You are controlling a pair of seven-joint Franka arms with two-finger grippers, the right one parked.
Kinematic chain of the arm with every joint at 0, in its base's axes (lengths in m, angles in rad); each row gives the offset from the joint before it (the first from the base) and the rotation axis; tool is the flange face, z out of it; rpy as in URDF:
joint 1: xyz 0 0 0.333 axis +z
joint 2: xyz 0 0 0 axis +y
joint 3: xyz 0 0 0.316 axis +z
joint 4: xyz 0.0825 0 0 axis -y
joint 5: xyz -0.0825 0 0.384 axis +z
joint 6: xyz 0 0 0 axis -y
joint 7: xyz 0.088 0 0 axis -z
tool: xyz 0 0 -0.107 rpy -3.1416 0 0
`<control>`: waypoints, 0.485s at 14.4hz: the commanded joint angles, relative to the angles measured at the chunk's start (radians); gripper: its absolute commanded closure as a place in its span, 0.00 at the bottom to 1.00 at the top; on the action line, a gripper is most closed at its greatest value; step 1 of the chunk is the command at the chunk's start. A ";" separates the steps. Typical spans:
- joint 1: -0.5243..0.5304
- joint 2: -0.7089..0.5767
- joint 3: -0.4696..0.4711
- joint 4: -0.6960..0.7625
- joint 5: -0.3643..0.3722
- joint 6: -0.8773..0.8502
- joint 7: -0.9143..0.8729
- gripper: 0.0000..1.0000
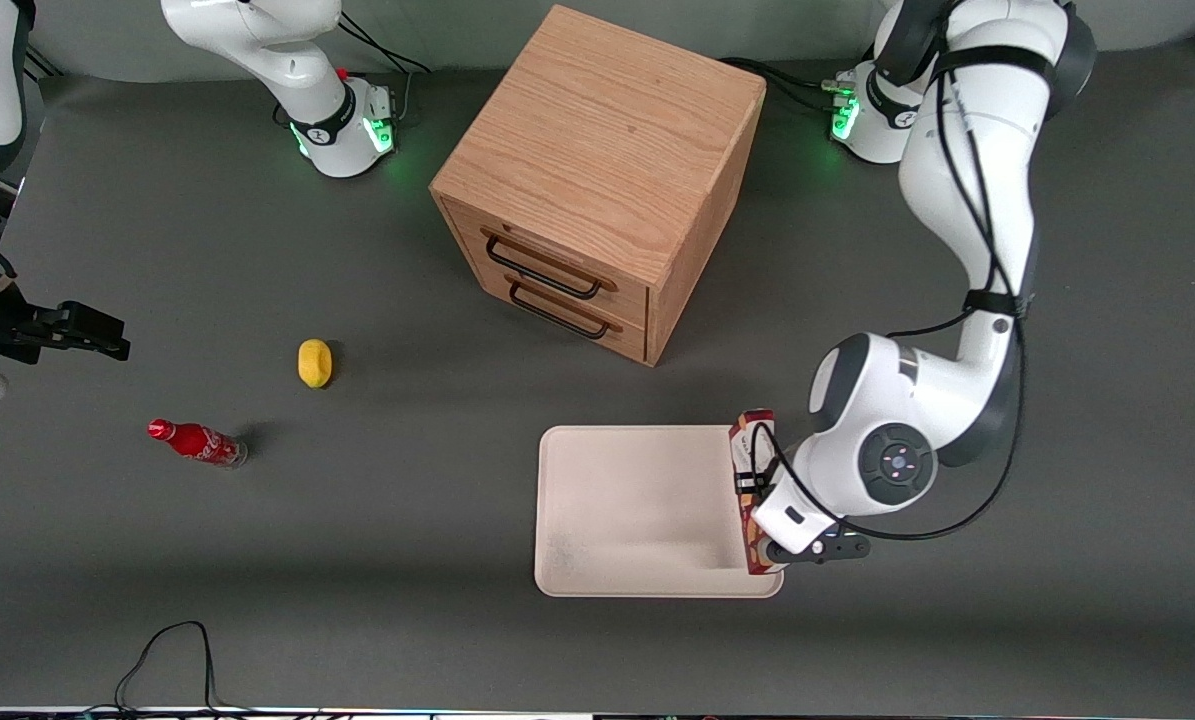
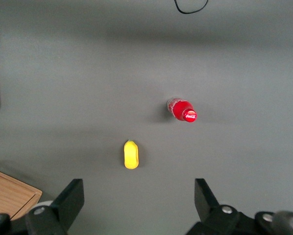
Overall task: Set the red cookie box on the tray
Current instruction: 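Carry the box with the left gripper over the cream tray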
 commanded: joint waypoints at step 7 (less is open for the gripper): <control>-0.028 0.033 0.017 -0.042 0.057 0.097 -0.022 0.75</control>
